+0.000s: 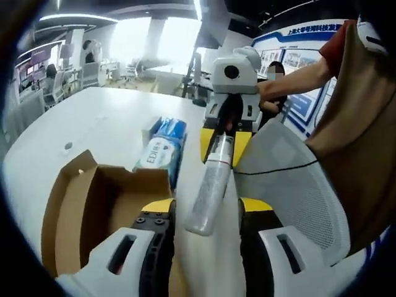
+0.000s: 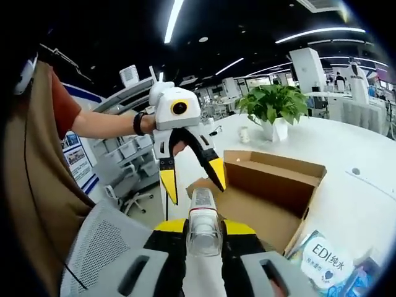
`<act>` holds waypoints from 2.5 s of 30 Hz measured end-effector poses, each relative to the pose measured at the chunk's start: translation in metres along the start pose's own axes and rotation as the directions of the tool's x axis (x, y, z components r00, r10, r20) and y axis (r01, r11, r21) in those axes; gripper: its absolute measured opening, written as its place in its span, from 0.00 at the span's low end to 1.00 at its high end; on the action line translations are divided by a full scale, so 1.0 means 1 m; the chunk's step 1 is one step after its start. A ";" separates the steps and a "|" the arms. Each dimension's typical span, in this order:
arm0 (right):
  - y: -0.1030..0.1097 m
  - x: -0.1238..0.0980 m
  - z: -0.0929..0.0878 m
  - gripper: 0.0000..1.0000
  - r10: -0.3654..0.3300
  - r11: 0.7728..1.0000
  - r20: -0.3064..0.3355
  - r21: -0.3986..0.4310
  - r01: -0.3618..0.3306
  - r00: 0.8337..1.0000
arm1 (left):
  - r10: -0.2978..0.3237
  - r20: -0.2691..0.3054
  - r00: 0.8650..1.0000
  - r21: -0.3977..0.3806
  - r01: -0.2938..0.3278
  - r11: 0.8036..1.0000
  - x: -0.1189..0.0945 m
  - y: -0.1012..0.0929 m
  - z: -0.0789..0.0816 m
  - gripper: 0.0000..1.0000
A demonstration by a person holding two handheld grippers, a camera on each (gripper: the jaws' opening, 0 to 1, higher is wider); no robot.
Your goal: Operate the shoe box by opening the lid, removing the specified soft item, and placing it in the target area until the item is outside and the box remains undamaged.
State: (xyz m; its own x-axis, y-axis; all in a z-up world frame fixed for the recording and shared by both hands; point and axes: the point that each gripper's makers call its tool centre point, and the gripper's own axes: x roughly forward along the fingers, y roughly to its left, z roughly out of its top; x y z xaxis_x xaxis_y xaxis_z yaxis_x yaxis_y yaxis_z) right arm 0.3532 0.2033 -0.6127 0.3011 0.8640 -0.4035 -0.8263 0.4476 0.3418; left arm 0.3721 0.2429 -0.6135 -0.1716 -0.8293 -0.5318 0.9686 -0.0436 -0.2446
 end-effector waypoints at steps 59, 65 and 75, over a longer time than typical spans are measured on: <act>-0.169 -0.129 0.021 0.16 -0.306 0.952 -0.221 -0.093 0.292 0.926 | 0.435 0.042 0.899 -0.275 -0.408 0.870 -0.027 0.024 -0.073 0.65; -0.191 -0.128 0.028 0.16 -0.314 0.947 -0.305 -0.170 0.273 0.899 | 0.444 0.047 0.895 -0.274 -0.416 0.867 -0.030 0.022 -0.071 0.65; -0.217 -0.115 0.024 0.16 -0.302 0.945 -0.429 -0.256 0.206 0.851 | 0.451 0.041 0.891 -0.272 -0.424 0.864 -0.034 0.016 -0.074 0.65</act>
State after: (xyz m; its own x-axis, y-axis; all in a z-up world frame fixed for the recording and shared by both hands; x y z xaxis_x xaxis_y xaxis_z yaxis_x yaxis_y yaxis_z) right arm 0.5090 0.0121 -0.6200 0.3015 0.5015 -0.8109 -0.8403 0.5417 0.0225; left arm 0.3801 0.3114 -0.6593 0.2915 -0.7820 -0.5509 0.8605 0.4659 -0.2061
